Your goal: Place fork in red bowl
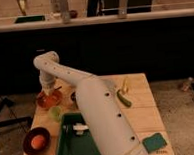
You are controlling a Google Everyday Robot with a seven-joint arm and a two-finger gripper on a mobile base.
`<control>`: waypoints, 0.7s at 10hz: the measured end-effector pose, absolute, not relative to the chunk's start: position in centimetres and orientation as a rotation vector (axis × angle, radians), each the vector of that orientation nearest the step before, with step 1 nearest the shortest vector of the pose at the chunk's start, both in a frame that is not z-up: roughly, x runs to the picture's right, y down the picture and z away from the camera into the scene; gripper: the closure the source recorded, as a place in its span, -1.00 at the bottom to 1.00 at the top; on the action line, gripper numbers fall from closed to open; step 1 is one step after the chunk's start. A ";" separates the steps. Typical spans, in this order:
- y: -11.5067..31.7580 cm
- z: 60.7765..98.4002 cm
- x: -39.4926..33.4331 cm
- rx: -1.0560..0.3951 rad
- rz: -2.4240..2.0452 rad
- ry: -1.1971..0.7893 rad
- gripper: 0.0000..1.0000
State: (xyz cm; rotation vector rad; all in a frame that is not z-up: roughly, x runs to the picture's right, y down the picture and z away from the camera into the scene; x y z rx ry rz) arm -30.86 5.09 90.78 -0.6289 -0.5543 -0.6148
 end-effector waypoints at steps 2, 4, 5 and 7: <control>5.9 91.4 -31.2 -0.653 -0.629 -0.542 1.00; 5.8 91.5 -31.1 -0.653 -0.628 -0.540 0.88; 5.8 91.5 -31.1 -0.653 -0.628 -0.540 0.68; 5.8 91.5 -31.1 -0.653 -0.628 -0.539 0.28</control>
